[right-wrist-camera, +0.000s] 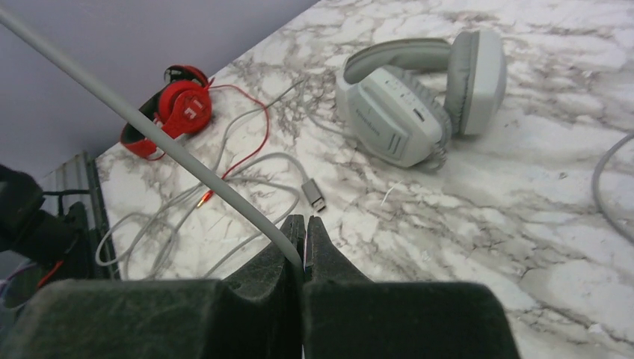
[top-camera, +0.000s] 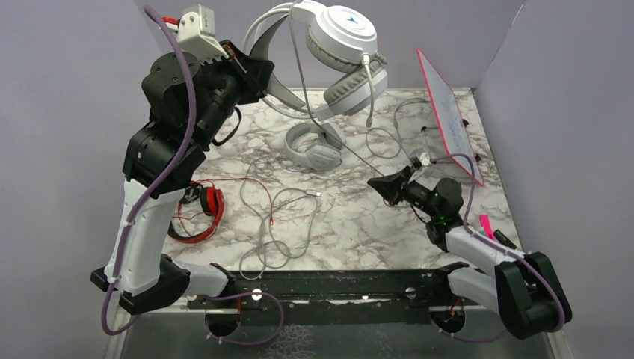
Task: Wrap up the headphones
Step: Wrap the headphones cable around the headphones.
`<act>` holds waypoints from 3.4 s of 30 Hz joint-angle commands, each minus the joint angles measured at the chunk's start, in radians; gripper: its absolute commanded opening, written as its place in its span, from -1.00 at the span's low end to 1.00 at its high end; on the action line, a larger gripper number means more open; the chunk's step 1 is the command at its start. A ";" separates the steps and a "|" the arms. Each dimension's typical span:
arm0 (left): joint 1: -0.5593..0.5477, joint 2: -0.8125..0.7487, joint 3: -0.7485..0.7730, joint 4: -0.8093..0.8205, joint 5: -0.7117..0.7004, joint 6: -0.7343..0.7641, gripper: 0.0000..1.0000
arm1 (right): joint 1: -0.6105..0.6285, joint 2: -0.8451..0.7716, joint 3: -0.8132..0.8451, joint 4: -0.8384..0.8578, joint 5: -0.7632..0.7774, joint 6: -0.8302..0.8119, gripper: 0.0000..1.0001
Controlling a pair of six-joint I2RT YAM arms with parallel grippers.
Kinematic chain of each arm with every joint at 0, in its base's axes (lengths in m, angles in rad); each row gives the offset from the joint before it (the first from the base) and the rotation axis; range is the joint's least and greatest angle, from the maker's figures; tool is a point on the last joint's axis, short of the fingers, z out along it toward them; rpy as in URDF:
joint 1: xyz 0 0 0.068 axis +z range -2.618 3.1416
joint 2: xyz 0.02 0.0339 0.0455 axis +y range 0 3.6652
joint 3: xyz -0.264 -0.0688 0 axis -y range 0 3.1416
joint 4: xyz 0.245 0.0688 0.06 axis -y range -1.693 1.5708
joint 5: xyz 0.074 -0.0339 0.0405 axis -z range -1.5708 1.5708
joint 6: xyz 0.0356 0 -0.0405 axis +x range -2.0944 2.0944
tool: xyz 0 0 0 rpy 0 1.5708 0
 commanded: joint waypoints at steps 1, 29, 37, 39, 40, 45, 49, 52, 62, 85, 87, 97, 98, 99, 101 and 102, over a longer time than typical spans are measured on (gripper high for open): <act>0.003 -0.036 0.037 0.085 -0.002 -0.015 -1.00 | -0.015 -0.038 -0.041 -0.082 -0.025 0.068 -0.99; -0.135 -0.273 -0.757 -0.285 0.049 0.512 -1.00 | -0.239 0.445 1.195 -1.118 -0.024 -0.160 -0.99; -0.253 -0.110 -0.785 -0.230 -0.097 0.493 -1.00 | -0.239 0.519 1.403 -1.242 -0.083 -0.182 -0.99; -0.254 -0.075 -0.801 -0.225 -0.171 0.492 -1.00 | -0.239 0.528 1.445 -1.280 -0.073 -0.193 -0.99; -0.254 -0.055 -0.813 -0.226 -0.196 0.493 -1.00 | -0.239 0.530 1.462 -1.297 -0.077 -0.196 -0.99; -0.253 0.022 -0.830 -0.209 -0.270 0.475 -1.00 | -0.233 0.531 1.523 -1.374 -0.147 -0.202 -0.99; -0.254 0.081 -0.800 -0.195 -0.291 0.486 -1.00 | -0.215 0.510 1.509 -1.375 -0.185 -0.203 -0.99; -0.261 0.090 -0.784 -0.154 -0.258 0.508 -1.00 | -0.182 0.536 1.532 -1.393 -0.184 -0.215 -0.99; -0.278 0.091 -0.830 -0.105 -0.248 0.506 -1.00 | -0.162 0.611 1.674 -1.406 -0.204 -0.153 -0.99; -0.144 0.272 -0.617 -0.119 -0.526 0.312 -1.00 | 0.063 0.453 1.566 -1.517 -0.249 -0.031 -0.99; -0.131 0.293 -0.567 -0.115 -0.528 0.277 -1.00 | 0.094 0.421 1.493 -1.443 -0.241 0.064 -0.99; -0.102 0.418 -0.238 -0.081 -0.551 0.110 -1.00 | 0.240 0.256 1.115 -0.968 -0.128 0.494 -0.99; -0.097 0.420 -0.217 -0.071 -0.529 0.092 -1.00 | 0.247 0.243 1.095 -0.943 -0.109 0.504 -0.99; -0.095 0.422 -0.196 -0.057 -0.505 0.077 -1.00 | 0.254 0.230 1.075 -0.915 -0.090 0.507 -0.99; -0.090 0.422 -0.148 -0.038 -0.461 0.039 -1.00 | 0.267 0.204 1.050 -0.916 -0.031 0.492 -0.98; -0.087 0.422 -0.125 -0.027 -0.443 0.024 -1.00 | 0.277 0.181 1.032 -0.912 0.007 0.482 -0.96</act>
